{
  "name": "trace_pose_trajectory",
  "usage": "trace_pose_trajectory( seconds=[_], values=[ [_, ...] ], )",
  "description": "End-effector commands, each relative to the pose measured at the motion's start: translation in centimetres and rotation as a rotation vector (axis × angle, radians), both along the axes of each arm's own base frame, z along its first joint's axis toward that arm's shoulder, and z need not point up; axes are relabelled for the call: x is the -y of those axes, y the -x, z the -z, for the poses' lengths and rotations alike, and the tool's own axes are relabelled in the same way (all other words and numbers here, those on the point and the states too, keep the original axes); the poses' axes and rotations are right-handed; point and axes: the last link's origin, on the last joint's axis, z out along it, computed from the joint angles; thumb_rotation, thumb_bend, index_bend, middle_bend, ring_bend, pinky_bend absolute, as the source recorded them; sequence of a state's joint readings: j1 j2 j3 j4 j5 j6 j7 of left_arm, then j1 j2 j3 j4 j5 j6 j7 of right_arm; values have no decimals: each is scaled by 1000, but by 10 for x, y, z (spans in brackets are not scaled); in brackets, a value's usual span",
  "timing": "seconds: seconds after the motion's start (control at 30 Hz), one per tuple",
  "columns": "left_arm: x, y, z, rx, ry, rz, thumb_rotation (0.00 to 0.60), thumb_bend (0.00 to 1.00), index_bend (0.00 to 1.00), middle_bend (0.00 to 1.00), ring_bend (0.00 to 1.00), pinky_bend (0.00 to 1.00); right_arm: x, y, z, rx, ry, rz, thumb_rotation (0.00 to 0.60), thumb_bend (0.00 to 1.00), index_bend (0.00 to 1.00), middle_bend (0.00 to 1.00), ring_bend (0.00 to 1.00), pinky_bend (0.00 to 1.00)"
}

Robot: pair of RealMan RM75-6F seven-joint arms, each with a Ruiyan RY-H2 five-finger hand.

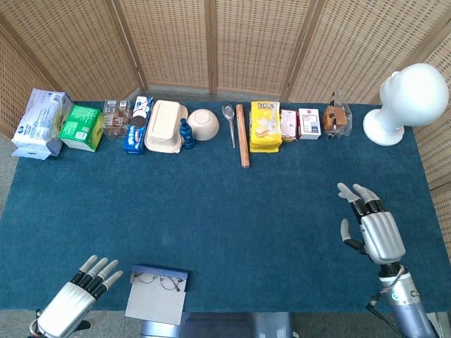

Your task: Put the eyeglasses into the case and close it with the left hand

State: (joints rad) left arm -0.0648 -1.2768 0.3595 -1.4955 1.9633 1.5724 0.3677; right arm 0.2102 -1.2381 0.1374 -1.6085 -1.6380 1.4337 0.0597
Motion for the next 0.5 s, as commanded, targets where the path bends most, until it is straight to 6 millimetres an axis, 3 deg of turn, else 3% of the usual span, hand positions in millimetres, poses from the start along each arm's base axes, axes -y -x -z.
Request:
trace_pose_trajectory(
  seconds=[0.03,0.5],
  values=[
    [15,3,9,-25,-15,43,480,201,73,15,0,0,5,-4,3,8,-18,-27,505,651,63,256,114,165],
    [26,15,42,-144,-56,191,502,202,48,0,0,0,11,-9,3,58,-44,-82,503,652,49,253,114,160]
  ],
)
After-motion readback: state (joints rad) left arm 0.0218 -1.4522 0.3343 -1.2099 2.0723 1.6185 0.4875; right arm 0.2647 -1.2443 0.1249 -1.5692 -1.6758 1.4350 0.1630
